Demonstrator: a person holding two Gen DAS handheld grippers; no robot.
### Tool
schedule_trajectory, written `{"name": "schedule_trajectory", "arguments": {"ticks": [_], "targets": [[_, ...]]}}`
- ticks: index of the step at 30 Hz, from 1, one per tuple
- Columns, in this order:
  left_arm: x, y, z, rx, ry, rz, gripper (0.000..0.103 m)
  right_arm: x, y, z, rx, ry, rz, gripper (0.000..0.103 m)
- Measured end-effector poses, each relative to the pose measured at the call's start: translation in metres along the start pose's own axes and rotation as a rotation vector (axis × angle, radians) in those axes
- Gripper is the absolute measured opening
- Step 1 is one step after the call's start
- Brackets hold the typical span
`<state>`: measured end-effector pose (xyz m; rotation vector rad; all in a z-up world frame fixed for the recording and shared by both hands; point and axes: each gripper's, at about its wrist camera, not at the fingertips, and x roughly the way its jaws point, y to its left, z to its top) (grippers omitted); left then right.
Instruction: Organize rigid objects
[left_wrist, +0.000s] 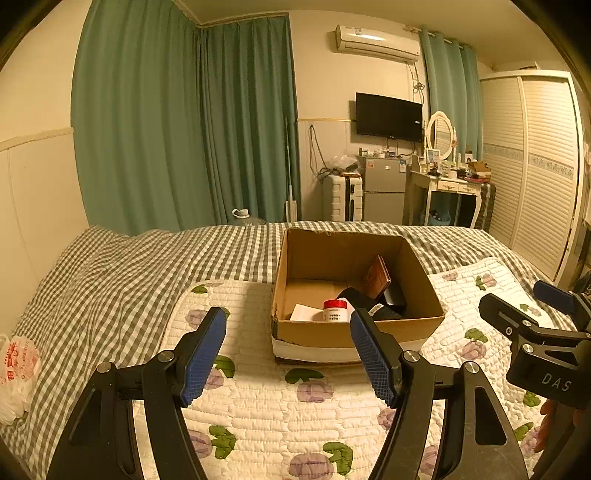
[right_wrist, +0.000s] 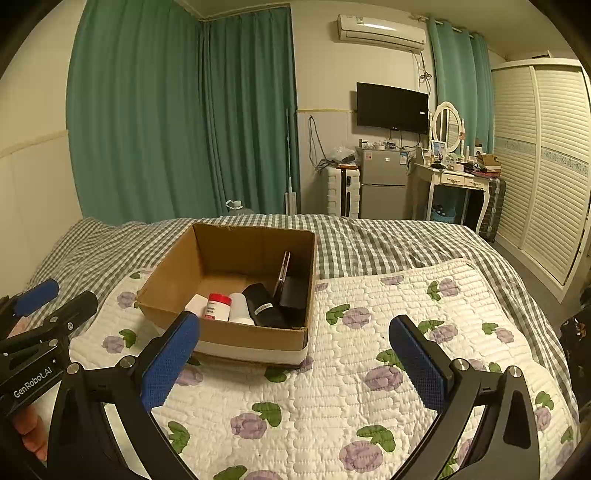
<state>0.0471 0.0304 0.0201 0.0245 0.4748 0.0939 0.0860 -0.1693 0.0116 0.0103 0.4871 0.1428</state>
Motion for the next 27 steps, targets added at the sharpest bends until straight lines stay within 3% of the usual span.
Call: {"name": "schedule_trajectory", "arguments": {"ticks": [27], "targets": [[0.0017, 0.0001, -0.0011, 0.01, 0.011, -0.012, 0.073, 0.0048, 0.003, -0.0048, -0.002, 0.017, -0.018, 0.103]]}}
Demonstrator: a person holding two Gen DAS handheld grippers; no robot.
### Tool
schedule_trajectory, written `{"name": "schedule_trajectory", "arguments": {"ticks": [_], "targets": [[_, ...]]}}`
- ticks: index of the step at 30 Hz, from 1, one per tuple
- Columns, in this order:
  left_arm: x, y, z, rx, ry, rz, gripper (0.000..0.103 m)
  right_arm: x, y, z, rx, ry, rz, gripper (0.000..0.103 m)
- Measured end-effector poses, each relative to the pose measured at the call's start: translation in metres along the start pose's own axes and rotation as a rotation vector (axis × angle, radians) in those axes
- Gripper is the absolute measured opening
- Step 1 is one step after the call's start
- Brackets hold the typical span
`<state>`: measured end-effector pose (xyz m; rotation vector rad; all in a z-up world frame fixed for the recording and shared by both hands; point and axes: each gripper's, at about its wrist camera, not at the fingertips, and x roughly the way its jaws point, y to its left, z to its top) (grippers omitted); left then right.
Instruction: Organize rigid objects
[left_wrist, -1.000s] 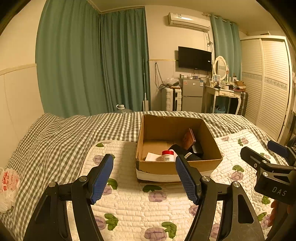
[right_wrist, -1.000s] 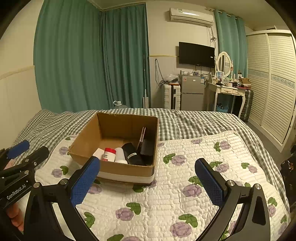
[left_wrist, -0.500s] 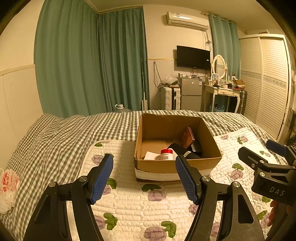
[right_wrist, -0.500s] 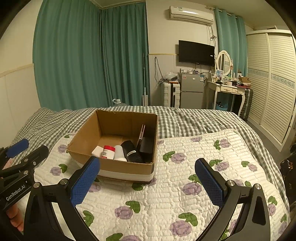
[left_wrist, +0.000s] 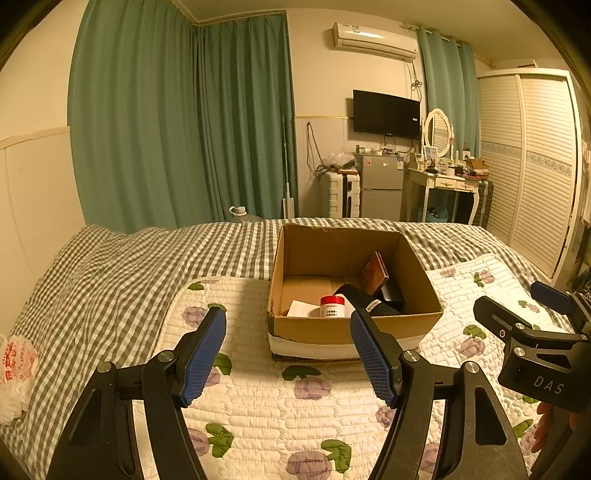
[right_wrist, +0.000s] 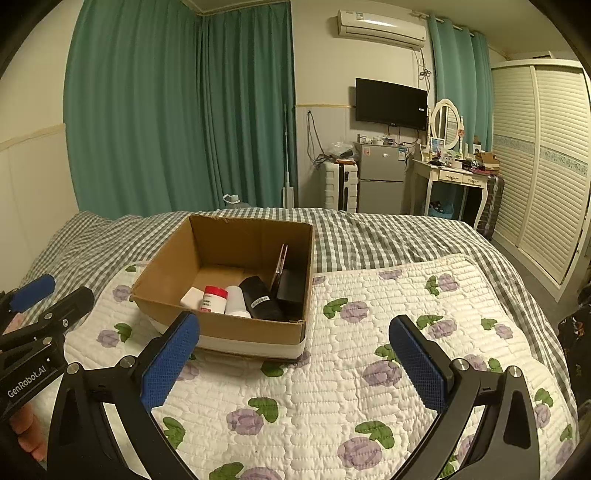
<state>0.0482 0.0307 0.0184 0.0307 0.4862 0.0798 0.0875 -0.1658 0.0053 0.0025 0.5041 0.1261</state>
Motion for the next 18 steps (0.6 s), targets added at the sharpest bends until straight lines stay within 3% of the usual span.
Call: {"name": "schedule_trajectory", "arguments": {"ticks": [18], "targets": [[0.0005, -0.0009, -0.0004, -0.007, 0.01, -0.001, 0.073, 0.0019, -0.0021, -0.0004, 0.007, 0.012, -0.003, 0.103]]}}
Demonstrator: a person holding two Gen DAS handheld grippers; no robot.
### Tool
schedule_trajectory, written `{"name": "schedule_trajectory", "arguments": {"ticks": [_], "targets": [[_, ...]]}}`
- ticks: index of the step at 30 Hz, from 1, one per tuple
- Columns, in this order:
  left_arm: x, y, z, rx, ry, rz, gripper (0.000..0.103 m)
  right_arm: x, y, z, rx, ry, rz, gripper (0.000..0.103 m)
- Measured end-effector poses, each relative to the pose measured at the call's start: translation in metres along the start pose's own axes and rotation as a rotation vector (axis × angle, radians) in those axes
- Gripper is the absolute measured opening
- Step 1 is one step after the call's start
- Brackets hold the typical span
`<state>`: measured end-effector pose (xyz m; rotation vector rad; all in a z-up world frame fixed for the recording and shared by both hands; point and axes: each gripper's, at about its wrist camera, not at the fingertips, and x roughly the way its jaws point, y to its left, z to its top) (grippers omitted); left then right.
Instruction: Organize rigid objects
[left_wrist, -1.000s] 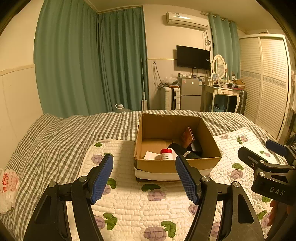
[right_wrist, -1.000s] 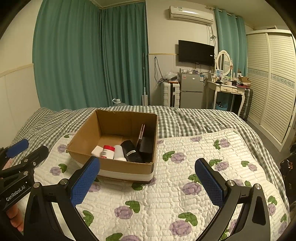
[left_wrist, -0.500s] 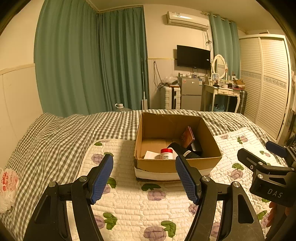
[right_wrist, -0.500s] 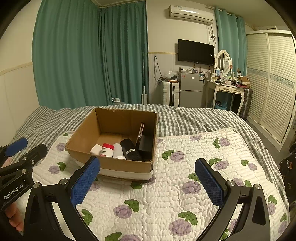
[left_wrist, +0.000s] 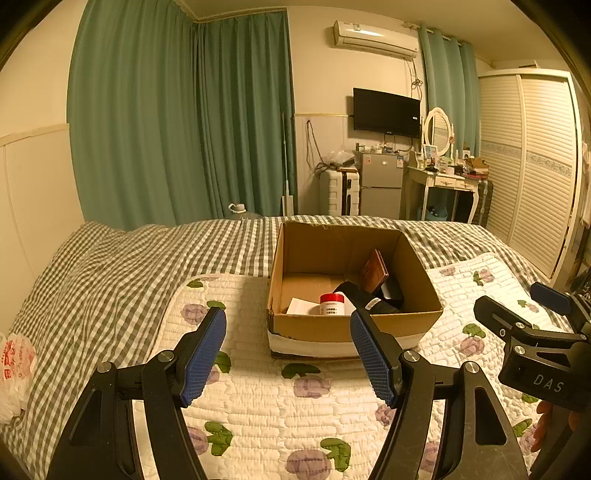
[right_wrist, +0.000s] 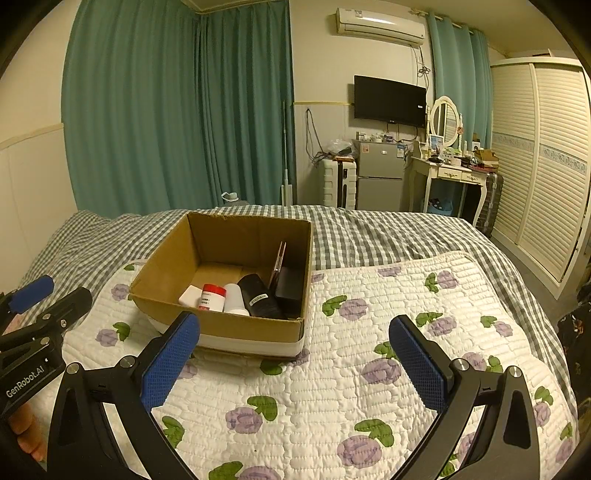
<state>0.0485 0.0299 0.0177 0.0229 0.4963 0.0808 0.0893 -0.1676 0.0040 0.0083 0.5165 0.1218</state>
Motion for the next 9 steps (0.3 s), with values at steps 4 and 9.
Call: {"name": "schedule_trajectory", "arguments": {"ticks": [4, 9], "targets": [[0.0002, 0.0021, 0.0008, -0.015, 0.002, 0.006, 0.073, 0.0, 0.0018, 0.0001, -0.014, -0.002, -0.006, 0.103], [0.0001, 0.0032, 0.0018, -0.018, 0.003, 0.005, 0.073, 0.0007, 0.0025, -0.0006, -0.019, 0.002, -0.007, 0.103]]}}
